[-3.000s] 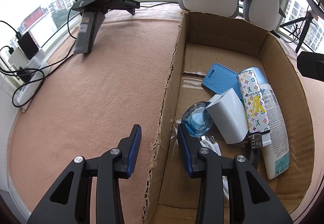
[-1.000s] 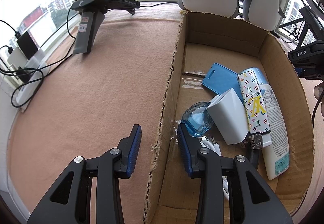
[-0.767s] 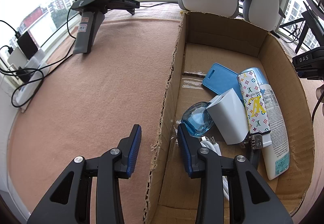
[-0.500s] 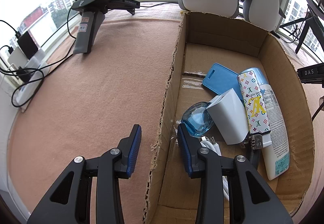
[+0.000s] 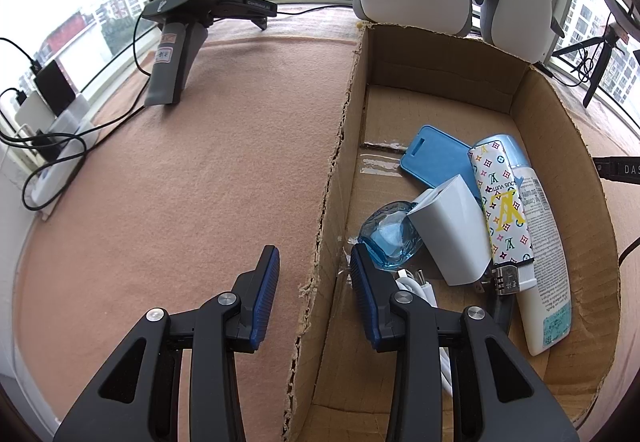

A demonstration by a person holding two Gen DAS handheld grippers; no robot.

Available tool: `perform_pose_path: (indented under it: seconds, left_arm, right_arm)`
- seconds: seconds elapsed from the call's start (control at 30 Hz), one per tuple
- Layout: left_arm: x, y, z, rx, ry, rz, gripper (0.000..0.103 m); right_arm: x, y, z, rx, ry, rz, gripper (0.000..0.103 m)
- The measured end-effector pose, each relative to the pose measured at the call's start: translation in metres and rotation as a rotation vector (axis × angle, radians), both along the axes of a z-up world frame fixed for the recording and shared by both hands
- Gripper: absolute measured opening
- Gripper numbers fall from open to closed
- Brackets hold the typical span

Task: Organize rigid objects
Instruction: 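Move the right tool to the teal clothespin and grasp it, then carry the teal clothespin with the right tool into the box and release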

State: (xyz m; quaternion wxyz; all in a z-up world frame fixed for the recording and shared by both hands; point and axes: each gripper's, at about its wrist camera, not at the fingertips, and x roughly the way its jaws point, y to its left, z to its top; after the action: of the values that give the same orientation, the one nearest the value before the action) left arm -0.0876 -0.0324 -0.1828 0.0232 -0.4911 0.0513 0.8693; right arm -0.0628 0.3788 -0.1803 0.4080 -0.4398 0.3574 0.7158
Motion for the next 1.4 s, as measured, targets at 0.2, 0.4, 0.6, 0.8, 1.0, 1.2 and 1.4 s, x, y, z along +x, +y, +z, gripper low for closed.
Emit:
perform_pose_path:
  seconds: [0.2, 0.4, 0.6, 0.8, 1.0, 1.2, 1.4]
  left_arm:
    - [-0.001, 0.000, 0.000, 0.000, 0.000, 0.000, 0.036]
    - [0.000, 0.000, 0.000, 0.001, 0.000, -0.001, 0.036]
    - [-0.001, 0.000, 0.000, 0.002, 0.000, 0.000, 0.036]
    - [-0.001, -0.001, 0.000, 0.001, 0.001, -0.001, 0.036]
    - [-0.001, -0.001, 0.000, 0.002, 0.000, -0.001, 0.036]
    - [-0.001, -0.001, 0.000, 0.001, 0.000, -0.002, 0.036]
    - [-0.001, -0.001, 0.000, 0.001, 0.000, -0.001, 0.036]
  right_arm:
    - [-0.003, -0.009, 0.030, 0.036, 0.070, 0.001, 0.015]
    - [-0.014, -0.024, 0.069, 0.089, 0.155, 0.038, 0.015]
    - [-0.039, -0.048, 0.096, 0.113, 0.220, 0.120, 0.015]
    - [-0.067, -0.066, 0.097, 0.103, 0.229, 0.196, 0.015]
    - [-0.087, -0.074, 0.089, 0.082, 0.224, 0.236, 0.015]
    - [-0.102, -0.081, 0.082, 0.061, 0.228, 0.258, 0.015]
    - [-0.109, -0.085, 0.081, 0.055, 0.237, 0.272, 0.016]
